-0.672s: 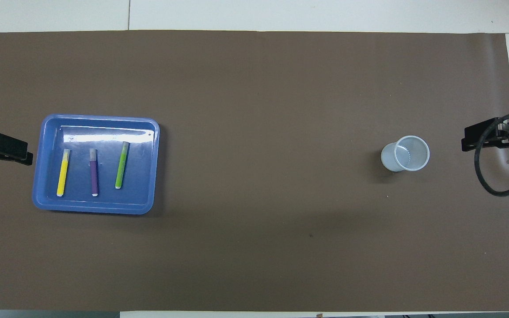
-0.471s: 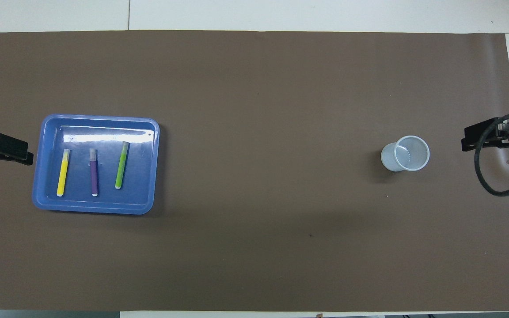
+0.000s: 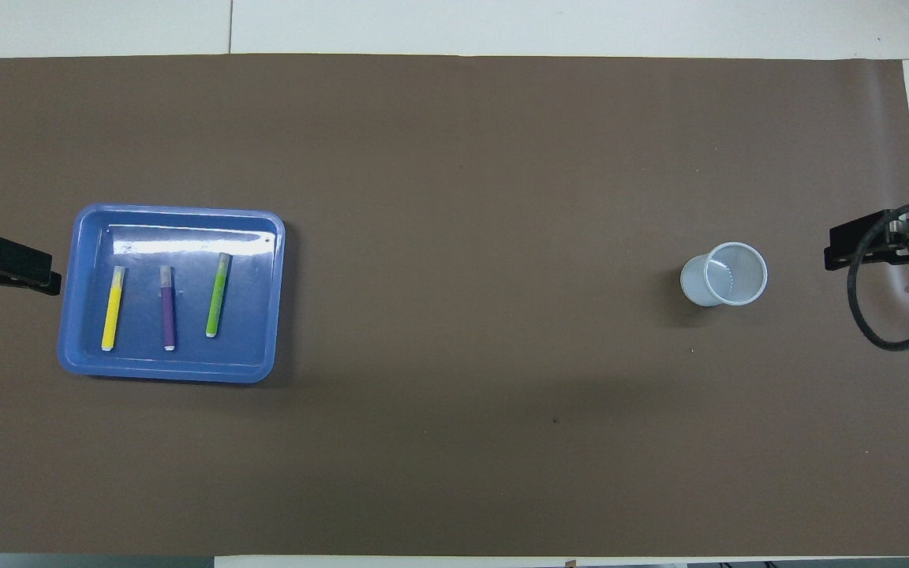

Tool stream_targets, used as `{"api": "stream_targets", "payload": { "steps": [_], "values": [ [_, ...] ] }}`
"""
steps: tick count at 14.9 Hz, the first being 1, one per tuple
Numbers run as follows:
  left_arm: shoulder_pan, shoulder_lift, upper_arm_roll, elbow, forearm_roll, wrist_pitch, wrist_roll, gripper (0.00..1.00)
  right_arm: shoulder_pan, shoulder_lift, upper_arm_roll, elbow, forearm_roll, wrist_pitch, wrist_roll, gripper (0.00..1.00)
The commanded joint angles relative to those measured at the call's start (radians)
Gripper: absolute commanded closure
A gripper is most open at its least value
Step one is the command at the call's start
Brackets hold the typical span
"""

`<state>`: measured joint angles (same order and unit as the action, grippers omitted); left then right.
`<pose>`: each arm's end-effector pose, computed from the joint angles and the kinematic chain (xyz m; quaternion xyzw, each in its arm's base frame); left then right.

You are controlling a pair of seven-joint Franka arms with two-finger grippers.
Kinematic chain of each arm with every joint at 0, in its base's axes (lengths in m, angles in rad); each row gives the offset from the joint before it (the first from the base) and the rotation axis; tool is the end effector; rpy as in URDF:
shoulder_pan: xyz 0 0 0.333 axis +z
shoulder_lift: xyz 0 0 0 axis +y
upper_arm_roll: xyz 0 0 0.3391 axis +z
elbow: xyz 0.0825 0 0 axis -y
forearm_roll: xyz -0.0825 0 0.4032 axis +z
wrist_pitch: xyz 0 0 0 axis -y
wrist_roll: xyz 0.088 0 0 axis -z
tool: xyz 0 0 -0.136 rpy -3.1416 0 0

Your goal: Transfer and insert pens with both arms

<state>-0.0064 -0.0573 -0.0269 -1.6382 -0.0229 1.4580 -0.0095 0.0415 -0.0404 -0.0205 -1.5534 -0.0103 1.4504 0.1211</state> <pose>0.5372 -0.0216 0.6089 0.9980 -0.0124 -0.0616 0.0094 0.5457 0.0097 0.6396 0.9982 -0.0504 -0.0309 0.0069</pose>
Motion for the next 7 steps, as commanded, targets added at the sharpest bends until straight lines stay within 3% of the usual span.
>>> {"api": "stream_targets", "payload": {
  "steps": [1, 3, 7],
  "values": [
    [0.006, -0.019, 0.001, -0.028, -0.008, 0.005, -0.012, 0.0, -0.015, -0.016, 0.005, -0.019, 0.012, -0.007, -0.026, 0.0],
    [0.008, -0.042, 0.004, -0.084, -0.008, 0.056, -0.001, 0.0, -0.015, -0.016, 0.005, -0.019, 0.012, -0.007, -0.026, 0.0],
    [0.055, -0.044, 0.01, -0.291, -0.008, 0.307, 0.118, 0.0, -0.015, -0.016, 0.005, -0.019, 0.012, -0.007, -0.026, 0.0]
  ]
}}
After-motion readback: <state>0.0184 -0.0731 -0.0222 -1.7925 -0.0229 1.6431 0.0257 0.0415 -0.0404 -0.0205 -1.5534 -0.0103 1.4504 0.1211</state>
